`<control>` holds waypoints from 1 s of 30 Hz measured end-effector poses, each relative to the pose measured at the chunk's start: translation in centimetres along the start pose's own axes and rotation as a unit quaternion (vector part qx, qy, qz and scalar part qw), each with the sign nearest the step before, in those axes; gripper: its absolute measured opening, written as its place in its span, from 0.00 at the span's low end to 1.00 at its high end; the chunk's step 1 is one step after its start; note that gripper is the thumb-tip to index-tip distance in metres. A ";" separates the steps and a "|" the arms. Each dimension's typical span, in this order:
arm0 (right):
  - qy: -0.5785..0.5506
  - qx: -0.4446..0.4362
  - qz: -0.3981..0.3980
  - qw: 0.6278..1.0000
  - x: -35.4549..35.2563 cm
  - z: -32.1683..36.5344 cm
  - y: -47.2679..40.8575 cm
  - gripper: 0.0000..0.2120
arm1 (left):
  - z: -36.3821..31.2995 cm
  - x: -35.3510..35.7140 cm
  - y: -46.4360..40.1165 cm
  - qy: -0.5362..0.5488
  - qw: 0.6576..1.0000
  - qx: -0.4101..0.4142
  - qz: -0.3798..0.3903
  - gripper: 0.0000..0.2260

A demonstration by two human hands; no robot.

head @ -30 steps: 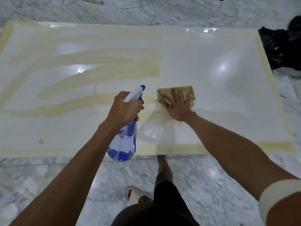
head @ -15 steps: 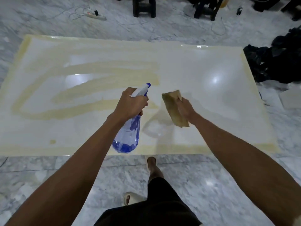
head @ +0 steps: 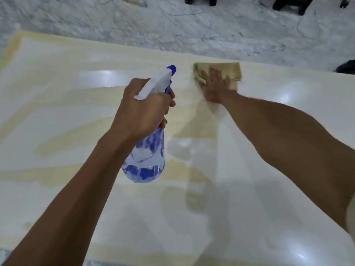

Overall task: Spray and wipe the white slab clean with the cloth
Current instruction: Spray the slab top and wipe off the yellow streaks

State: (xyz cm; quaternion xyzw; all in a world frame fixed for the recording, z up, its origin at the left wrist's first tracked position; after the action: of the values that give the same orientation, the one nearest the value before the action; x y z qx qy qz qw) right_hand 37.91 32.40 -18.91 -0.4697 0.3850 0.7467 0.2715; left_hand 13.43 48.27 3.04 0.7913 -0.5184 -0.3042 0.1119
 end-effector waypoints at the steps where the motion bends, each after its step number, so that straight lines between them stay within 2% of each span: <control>1: 0.035 0.000 0.003 0.999 1.8 0.5 0.7 0.28 | 0.4 0.0 -0.4 -0.005 1.000 -0.002 -0.001 0.09; 8: 0.028 -0.020 -0.004 0.999 5.5 5.0 10.3 0.28 | 3.2 0.3 2.5 -0.014 0.999 -0.043 0.020 0.08; 18: -0.012 -0.029 0.033 0.999 16.0 14.4 33.3 0.29 | 10.2 -2.4 16.4 -0.013 0.996 -0.036 0.081 0.09; 21: -0.020 -0.025 0.051 0.998 18.4 18.0 40.0 0.28 | 12.6 -3.6 19.9 -0.011 0.994 -0.042 0.099 0.12; 24: -0.072 -0.004 0.103 0.992 19.9 20.5 43.9 0.27 | 13.9 -4.7 21.9 -0.017 0.994 -0.039 0.105 0.14; 26: -0.152 0.014 0.130 0.980 18.6 21.3 45.0 0.26 | 14.0 -5.4 22.4 -0.018 0.994 -0.039 0.105 0.14; 27: -0.221 0.028 0.103 0.969 16.8 21.0 44.9 0.26 | 13.8 -5.8 22.4 -0.020 0.994 -0.038 0.103 0.15; 29: -0.350 0.061 -0.014 0.935 11.5 19.3 43.5 0.18 | 12.8 -6.3 21.9 -0.027 0.994 -0.030 0.102 0.14; 30: -0.373 0.058 -0.067 0.924 8.8 18.4 42.1 0.16 | 12.0 -6.6 21.3 -0.031 0.994 -0.022 0.101 0.13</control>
State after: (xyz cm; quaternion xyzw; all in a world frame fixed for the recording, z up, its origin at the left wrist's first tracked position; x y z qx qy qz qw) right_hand -7.04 24.66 -8.60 -0.1653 0.2663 0.8241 0.4719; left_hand -11.61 46.46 6.51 0.7225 -0.5920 -0.3271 0.1437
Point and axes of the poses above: each hand's wrist, its own y-axis away from the middle knuckle, its own x-axis out of the palm, z = x × y, the point moved 9 cm from there along -y, towards the middle knuckle, and after that the axes turned 15 degrees about -x, right-handed, at the moved point
